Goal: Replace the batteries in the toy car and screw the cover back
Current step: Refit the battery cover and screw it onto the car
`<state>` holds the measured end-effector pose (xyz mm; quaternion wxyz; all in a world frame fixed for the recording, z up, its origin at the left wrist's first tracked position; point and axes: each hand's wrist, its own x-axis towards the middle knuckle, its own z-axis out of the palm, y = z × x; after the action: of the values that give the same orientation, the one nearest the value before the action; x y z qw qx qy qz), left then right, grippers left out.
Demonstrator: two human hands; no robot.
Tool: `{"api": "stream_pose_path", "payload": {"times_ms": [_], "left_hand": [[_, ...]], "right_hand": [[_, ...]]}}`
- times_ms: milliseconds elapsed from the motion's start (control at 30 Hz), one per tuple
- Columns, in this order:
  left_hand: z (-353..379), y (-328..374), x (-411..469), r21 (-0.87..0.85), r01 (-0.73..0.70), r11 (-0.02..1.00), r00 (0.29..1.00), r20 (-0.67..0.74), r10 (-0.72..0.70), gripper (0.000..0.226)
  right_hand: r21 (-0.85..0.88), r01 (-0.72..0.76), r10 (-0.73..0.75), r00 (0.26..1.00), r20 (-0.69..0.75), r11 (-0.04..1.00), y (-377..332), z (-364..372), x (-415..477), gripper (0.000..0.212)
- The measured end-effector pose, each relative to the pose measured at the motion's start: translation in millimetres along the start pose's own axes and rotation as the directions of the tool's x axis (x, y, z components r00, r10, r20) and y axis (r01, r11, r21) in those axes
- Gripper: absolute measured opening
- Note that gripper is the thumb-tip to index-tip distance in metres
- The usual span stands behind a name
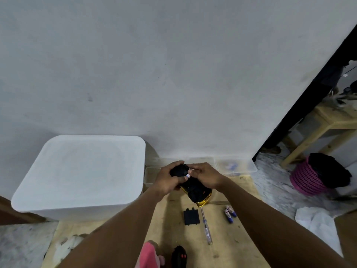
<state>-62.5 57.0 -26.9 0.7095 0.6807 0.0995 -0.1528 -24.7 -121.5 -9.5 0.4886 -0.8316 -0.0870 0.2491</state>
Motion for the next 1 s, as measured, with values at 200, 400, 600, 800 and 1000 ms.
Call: {"api": "stream_pose_path", "payload": {"times_ms": [200, 400, 600, 800, 1000], "left_hand": [[2.4, -2.0, 0.9, -0.067, 0.047, 0.997, 0.998, -0.048, -0.051, 0.045], [10.7, 1.0, 1.9, 0.083, 0.087, 0.993, 0.996, 0.010, -0.088, 0.034], [11.5, 3.5, -0.3, -0.021, 0.226, 0.974, 0.967, 0.126, -0.222, 0.033], [7.8, -3.7, -8.4, -0.010, 0.249, 0.968, 0.961, 0.127, -0.246, 0.025], [3.9, -11.8, -8.7, 0.020, 0.209, 0.978, 0.973, 0.097, -0.210, 0.030]], "right_hand": [[-0.106, 0.084, -0.095, 0.990, -0.100, 0.991, 23.9, -1.2, -6.3, 0.040], [-0.223, 0.109, -0.127, 0.989, -0.072, 0.969, 21.6, -17.4, -8.7, 0.036], [-0.263, 0.136, -0.162, 0.984, -0.078, 0.955, 21.8, -33.8, -12.3, 0.028], [-0.411, -0.337, 0.087, 0.851, -0.518, 0.847, 68.5, -46.8, -36.7, 0.023], [-0.615, -0.521, 0.433, 0.849, -0.303, 0.592, 118.2, -22.4, -64.4, 0.030]]}}
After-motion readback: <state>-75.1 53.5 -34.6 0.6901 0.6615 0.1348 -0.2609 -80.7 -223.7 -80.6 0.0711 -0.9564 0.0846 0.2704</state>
